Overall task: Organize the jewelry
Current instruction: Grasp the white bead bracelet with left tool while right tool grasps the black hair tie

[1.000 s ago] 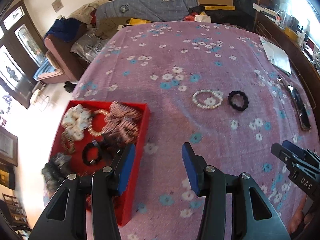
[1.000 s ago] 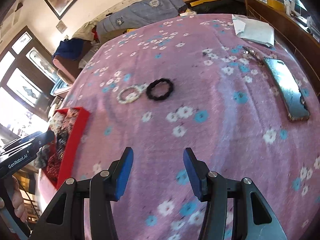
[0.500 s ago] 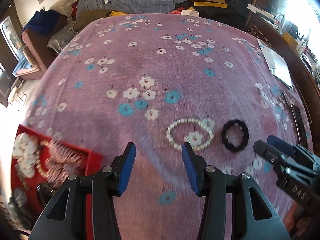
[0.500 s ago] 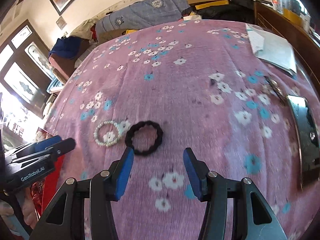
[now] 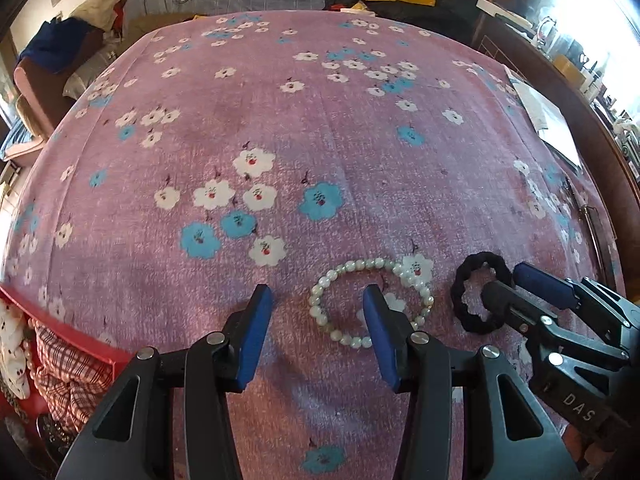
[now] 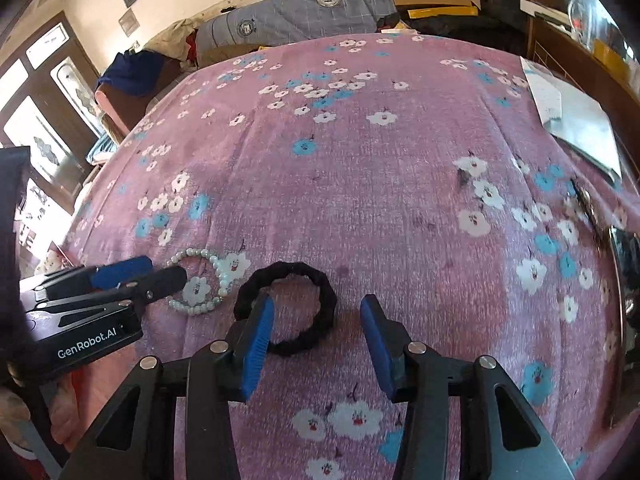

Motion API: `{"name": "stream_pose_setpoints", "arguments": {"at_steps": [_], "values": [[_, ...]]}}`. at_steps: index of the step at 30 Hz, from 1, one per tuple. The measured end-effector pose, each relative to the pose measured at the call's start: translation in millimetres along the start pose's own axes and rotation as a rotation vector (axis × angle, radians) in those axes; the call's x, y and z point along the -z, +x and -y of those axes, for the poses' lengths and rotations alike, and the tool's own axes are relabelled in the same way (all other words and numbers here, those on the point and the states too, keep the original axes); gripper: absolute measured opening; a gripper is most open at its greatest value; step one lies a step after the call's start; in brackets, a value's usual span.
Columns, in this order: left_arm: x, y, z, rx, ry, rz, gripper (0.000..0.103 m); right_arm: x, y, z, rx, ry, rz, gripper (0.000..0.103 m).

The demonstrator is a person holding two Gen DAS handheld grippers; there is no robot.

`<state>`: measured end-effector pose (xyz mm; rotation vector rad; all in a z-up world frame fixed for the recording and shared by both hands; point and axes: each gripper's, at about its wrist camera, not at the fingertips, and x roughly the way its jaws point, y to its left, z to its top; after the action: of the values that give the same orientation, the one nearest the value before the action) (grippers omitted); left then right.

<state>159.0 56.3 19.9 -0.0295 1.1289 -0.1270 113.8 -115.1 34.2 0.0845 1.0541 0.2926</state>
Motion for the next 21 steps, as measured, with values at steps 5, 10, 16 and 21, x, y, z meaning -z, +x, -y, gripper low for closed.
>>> {"name": "stream_pose_setpoints", "arguments": {"at_steps": [5,10,16,21], "values": [[-1.3,1.0,4.5,-0.028,0.006,0.011,0.024,-1.0,2.7,-8.0,0.041,-0.047,0.016,0.034],[-2.4,2.0,13.7,-0.100,0.053,0.002,0.005,-3.0,7.4,-16.5,0.060,-0.115,0.001,0.009],[4.0,-17.8,18.2,-0.082,0.062,0.023,0.005,-2.4,-5.2,-11.9,0.010,-0.064,-0.002,0.007],[10.4,-51.0,26.6,-0.094,0.084,0.082,0.005,1.1,-33.1,-13.3,-0.028,-0.031,0.041,0.007]]}}
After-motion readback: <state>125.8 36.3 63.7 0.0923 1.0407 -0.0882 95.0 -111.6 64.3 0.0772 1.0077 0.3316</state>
